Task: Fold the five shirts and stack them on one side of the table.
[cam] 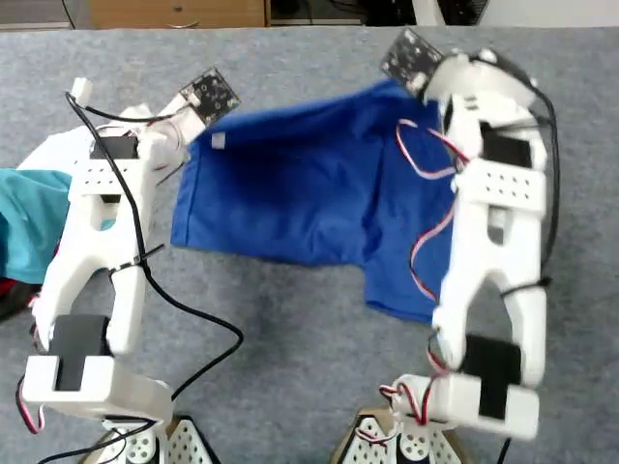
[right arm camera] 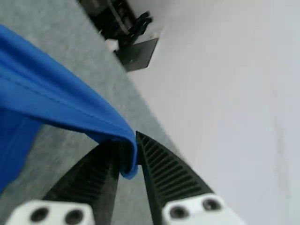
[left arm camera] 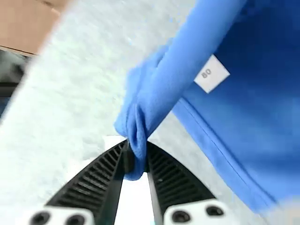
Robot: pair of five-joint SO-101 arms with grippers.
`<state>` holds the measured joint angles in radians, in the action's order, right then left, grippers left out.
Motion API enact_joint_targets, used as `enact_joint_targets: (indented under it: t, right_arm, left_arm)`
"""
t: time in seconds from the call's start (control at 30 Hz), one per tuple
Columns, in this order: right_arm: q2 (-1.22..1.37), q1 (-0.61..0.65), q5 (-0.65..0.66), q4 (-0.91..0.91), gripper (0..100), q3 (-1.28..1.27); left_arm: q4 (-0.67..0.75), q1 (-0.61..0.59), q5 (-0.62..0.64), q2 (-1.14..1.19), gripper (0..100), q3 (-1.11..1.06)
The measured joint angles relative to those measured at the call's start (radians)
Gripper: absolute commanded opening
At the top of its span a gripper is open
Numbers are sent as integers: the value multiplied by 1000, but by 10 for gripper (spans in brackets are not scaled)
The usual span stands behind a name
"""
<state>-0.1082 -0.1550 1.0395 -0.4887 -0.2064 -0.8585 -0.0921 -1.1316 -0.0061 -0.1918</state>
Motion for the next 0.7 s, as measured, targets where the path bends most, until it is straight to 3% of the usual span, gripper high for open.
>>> enact_joint_targets:
  t: [0.33,0.5,0.7]
  right_arm:
    - [-341,-54,0,-279,2,-284]
    - [-456,-86,0,-410,2,-391]
    - [-516,-129,0,-431,2,-542]
  left_arm:
    - [-410,-2,-84,-71,18,-3]
    - [-445,-2,-84,-71,20,-80]
    - [-448,-2,-91,-71,21,-176]
